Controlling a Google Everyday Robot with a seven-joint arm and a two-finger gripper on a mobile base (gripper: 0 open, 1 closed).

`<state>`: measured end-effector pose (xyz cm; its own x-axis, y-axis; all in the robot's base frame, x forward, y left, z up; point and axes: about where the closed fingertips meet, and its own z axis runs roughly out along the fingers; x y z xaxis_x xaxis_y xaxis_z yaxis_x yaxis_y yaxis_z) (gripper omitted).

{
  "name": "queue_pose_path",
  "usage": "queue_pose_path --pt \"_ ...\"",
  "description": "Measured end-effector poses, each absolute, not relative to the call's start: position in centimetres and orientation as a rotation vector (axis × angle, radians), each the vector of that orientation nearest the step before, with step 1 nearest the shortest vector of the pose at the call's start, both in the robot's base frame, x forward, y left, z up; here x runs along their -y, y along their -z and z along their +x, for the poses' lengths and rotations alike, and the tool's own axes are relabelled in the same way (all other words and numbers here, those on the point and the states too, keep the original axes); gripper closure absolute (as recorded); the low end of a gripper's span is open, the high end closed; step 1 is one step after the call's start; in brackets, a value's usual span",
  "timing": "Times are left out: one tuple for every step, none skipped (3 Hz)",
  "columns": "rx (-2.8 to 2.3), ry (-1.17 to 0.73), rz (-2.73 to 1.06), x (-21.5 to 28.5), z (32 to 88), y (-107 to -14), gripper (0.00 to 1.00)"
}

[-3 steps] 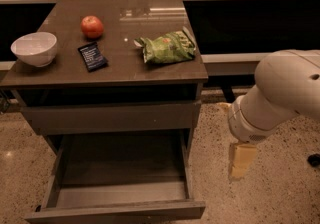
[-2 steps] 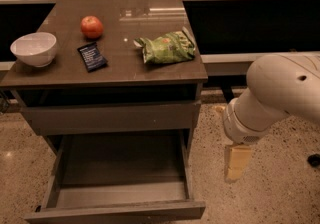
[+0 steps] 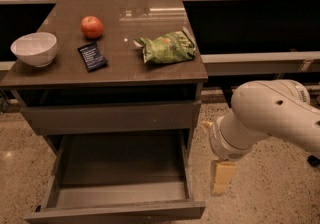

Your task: Close middle drawer

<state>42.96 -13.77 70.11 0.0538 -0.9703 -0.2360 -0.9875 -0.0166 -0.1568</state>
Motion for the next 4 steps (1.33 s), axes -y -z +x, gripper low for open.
queue_pose_path --pt "-2.054 -0.282 -2.08 12.6 39.6 -66.1 0.02" --pt "-2.06 -0.444 -2.144 11.0 35.4 -63.1 0.25" --pt "-2.061 -0.437 -2.146 11.1 35.4 -63.2 0.48" --pt "-2.061 -0.435 -2.148 11.1 35.3 -63.2 0.72"
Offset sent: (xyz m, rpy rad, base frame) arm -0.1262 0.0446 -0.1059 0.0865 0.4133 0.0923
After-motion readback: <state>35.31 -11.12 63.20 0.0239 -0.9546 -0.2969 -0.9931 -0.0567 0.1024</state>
